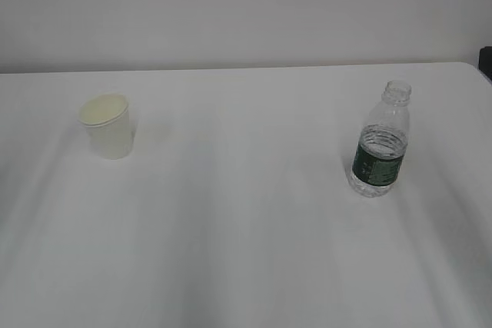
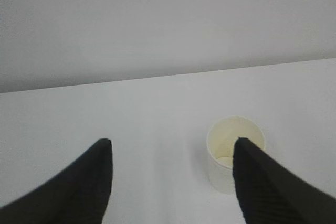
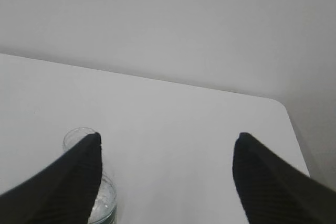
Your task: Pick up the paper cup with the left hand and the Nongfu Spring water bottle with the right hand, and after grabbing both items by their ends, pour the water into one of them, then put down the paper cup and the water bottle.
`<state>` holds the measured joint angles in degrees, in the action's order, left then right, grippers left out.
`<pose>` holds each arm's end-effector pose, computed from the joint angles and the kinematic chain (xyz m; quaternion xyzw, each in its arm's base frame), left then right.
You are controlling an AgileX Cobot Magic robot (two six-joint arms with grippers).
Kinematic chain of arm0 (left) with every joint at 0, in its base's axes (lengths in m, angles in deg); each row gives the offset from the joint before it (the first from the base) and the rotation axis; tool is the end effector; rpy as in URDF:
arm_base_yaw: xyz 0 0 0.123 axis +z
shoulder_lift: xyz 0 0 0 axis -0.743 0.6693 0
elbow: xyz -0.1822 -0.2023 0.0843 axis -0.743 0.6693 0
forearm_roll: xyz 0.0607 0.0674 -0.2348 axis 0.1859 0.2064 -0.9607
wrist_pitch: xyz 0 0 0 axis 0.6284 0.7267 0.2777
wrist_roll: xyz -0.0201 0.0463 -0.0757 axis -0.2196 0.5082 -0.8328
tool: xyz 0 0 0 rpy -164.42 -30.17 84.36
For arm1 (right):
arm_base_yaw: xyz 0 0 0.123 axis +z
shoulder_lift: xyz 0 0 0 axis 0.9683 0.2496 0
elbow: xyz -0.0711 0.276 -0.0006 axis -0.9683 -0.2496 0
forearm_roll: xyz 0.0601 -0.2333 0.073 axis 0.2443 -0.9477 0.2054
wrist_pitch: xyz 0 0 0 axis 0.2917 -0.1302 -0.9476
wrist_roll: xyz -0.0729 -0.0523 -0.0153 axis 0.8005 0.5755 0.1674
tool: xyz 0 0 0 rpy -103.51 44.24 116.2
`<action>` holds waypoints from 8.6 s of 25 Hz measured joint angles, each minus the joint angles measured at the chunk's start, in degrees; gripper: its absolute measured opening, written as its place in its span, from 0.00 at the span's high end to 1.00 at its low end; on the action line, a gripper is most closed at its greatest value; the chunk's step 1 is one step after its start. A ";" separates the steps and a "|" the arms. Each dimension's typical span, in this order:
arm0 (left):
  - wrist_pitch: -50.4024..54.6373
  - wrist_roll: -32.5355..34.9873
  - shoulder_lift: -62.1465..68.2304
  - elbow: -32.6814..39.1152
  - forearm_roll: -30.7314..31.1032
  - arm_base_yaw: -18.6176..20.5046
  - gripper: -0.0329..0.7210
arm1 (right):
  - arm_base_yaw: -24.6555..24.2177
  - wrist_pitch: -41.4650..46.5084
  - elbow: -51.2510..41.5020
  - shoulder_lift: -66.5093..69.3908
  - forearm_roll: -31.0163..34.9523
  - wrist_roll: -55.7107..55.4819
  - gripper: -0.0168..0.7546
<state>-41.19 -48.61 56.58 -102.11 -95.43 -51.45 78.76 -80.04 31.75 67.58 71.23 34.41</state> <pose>0.2379 -0.0125 0.2695 0.0170 0.8060 -0.0099 0.5917 0.2160 0.0132 0.2799 -0.0924 0.7910 -0.0295 0.6041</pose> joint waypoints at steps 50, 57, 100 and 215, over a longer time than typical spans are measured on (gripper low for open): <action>-30.24 -4.49 8.12 19.75 1.12 -10.96 0.30 | 0.00 -27.66 -15.32 13.36 -12.51 -13.68 0.21; -33.44 -8.13 12.56 21.78 5.55 -11.05 0.30 | 0.00 -29.43 -15.32 17.14 -13.86 -14.01 0.21; -54.52 -9.29 28.79 25.48 9.48 -11.05 0.33 | 0.00 -56.93 -21.88 38.82 -7.30 -4.20 0.21; -54.62 -9.18 42.00 15.39 7.35 -11.05 0.17 | 0.00 -57.15 5.52 64.81 -15.45 -7.15 0.21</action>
<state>-95.80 -57.78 98.58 -86.72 -88.08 -62.50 78.76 -137.18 37.28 132.39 55.78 27.27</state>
